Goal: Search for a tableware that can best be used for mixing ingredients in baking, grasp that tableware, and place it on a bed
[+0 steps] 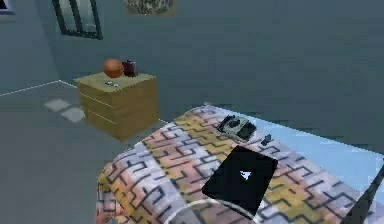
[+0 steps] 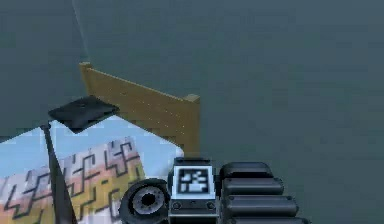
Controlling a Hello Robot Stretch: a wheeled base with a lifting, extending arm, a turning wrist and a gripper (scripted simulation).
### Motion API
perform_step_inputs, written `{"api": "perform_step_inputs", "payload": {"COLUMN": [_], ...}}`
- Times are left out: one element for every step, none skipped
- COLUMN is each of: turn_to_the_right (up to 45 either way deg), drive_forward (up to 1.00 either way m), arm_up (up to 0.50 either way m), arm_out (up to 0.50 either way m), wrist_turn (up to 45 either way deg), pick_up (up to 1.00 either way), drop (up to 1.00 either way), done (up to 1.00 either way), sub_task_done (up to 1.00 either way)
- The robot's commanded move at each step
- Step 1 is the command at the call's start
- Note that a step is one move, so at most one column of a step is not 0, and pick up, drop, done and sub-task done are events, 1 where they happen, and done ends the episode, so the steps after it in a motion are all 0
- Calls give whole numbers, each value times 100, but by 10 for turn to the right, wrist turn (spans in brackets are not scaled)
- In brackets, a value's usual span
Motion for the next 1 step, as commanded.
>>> {"api": "perform_step_inputs", "payload": {"turn_to_the_right": [450], "drive_forward": [0], "arm_up": [0], "arm_out": [0], "wrist_turn": [0], "pick_up": [0], "drop": [0], "done": [0], "sub_task_done": [0]}}
